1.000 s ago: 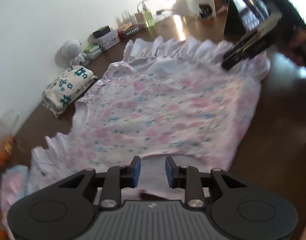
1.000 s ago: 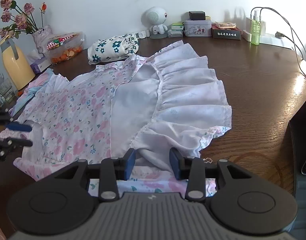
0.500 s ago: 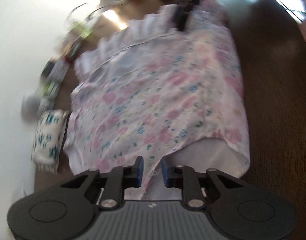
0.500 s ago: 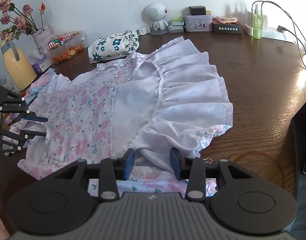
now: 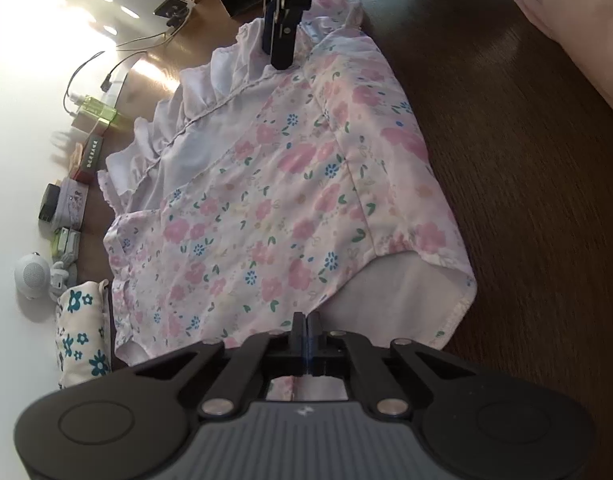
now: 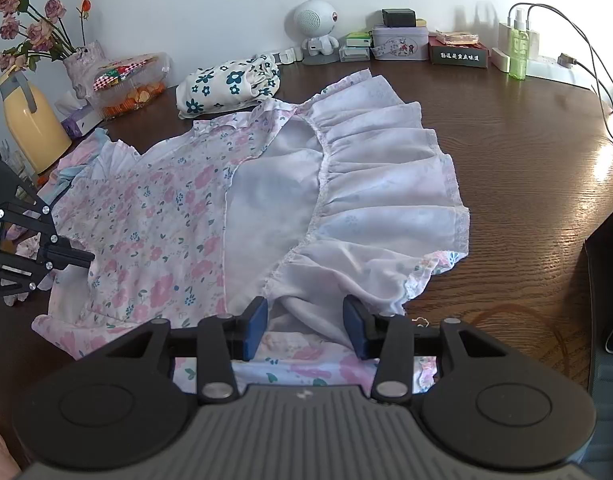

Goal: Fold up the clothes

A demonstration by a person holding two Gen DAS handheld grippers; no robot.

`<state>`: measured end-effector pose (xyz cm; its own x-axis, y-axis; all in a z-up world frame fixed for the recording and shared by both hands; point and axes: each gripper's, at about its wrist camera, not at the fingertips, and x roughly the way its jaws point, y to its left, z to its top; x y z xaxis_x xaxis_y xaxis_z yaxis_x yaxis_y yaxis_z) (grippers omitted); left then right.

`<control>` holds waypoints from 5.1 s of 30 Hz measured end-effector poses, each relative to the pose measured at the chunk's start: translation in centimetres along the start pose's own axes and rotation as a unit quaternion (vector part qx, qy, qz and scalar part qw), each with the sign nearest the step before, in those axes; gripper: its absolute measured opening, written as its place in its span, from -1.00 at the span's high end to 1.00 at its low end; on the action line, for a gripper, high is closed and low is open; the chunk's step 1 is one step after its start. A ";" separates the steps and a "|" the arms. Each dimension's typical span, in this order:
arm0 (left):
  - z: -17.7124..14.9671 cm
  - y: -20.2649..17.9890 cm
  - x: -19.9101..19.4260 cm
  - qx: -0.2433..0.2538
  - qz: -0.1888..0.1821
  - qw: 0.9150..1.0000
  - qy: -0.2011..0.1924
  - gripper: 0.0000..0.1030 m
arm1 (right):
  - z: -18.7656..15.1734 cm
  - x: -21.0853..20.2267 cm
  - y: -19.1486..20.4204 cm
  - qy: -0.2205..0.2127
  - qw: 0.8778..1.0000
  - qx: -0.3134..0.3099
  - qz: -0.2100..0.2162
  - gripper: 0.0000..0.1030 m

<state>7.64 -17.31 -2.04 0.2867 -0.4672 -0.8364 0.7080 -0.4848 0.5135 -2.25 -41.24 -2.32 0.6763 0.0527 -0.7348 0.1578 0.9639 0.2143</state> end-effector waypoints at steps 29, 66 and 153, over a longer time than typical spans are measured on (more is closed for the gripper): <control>0.4 -0.8 0.1 0.085 0.009 0.996 -0.007 1.00 | -0.1 0.1 0.2 -0.001 1.000 -0.005 -0.002 0.14; -6.3 3.2 -0.3 -0.336 0.106 0.936 0.007 0.86 | -1.9 -1.1 2.4 0.005 0.997 -0.064 -0.035 0.09; -10.5 -7.2 -7.5 -0.558 0.192 0.806 0.035 0.47 | -5.2 -2.3 13.5 0.059 0.888 -0.456 0.025 0.79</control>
<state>7.17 -2.50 -1.51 0.6314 -0.3625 -0.6855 0.6866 0.6723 0.2769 -5.44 -26.99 -1.12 0.5781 0.0767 -0.8123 -0.5551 0.7666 -0.3227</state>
